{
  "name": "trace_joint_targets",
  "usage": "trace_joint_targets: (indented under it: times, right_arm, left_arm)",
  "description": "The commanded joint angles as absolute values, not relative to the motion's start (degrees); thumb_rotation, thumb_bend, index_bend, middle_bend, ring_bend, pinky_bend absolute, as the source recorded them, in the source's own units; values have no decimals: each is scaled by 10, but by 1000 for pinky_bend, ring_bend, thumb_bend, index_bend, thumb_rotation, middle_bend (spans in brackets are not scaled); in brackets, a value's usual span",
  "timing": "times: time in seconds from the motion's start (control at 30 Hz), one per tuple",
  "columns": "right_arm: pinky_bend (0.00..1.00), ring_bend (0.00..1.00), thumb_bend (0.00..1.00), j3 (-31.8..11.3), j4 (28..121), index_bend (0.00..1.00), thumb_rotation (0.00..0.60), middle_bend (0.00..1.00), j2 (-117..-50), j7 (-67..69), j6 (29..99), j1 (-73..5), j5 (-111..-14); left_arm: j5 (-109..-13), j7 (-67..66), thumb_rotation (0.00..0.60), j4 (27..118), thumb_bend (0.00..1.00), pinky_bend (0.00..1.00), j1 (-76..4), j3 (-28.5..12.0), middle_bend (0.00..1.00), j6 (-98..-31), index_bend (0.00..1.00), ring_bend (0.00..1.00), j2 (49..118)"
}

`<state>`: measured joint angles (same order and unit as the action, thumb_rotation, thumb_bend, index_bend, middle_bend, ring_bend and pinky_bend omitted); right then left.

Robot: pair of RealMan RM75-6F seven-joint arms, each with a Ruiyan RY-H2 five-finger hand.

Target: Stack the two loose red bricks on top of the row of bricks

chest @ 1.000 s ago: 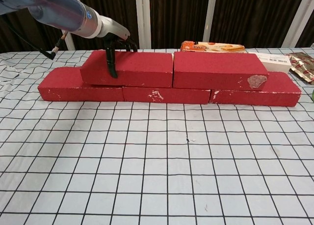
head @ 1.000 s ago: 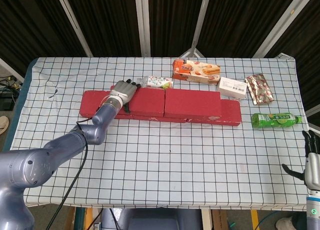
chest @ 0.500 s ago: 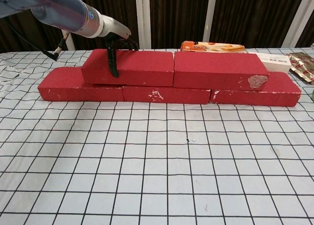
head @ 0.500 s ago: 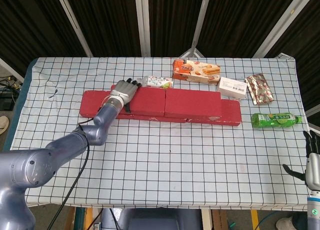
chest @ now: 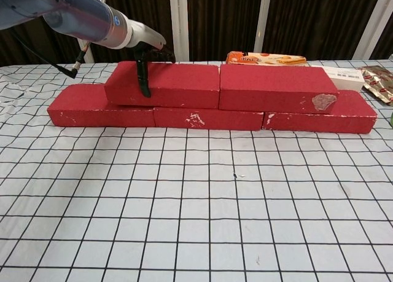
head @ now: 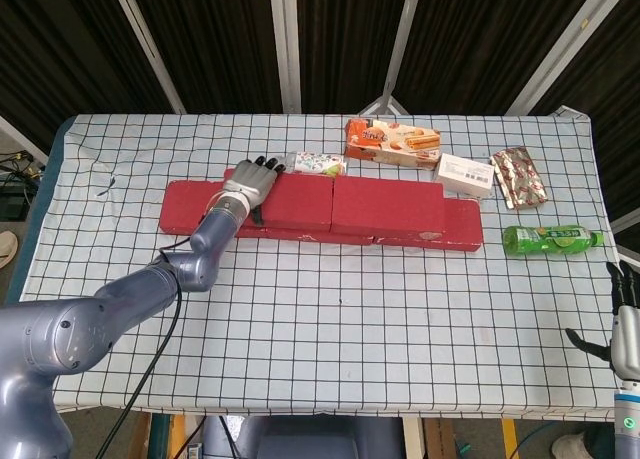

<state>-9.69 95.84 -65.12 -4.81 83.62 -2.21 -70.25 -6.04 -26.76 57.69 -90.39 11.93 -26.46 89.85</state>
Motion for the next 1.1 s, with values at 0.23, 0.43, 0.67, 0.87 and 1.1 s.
trace_joint_targets:
  times: [0.23, 0.43, 0.67, 0.87, 1.1]
  right_arm:
    - [0, 0, 171, -97, 963, 0, 600, 0, -649, -52, 834, -22, -697]
    - [0, 0, 171, -98, 964, 0, 600, 0, -650, -56, 833, -22, -693]
    - [0, 0, 171, -98, 965, 0, 600, 0, -650, -62, 836, -22, -691]
    - [0, 0, 171, -97, 970, 0, 600, 0, -647, -66, 835, -20, -687]
    - [0, 0, 171, -98, 972, 10, 600, 0, -647, -63, 839, -19, -687]
  left_arm:
    - [-60, -278, 600, 587, 0, 105, -903, 114, 0, -265, 38, 0, 892]
    - [-58, -281, 600, 587, 0, 95, -902, 110, 0, -267, 34, 0, 893]
    - [-64, -284, 600, 623, 0, 92, -905, 100, 0, -283, 20, 0, 862]
    - [-131, -239, 600, 784, 0, 62, -874, 64, 2, -364, 6, 0, 725]
    - [-298, -153, 600, 887, 0, 61, -730, 67, 215, -528, 277, 0, 657]
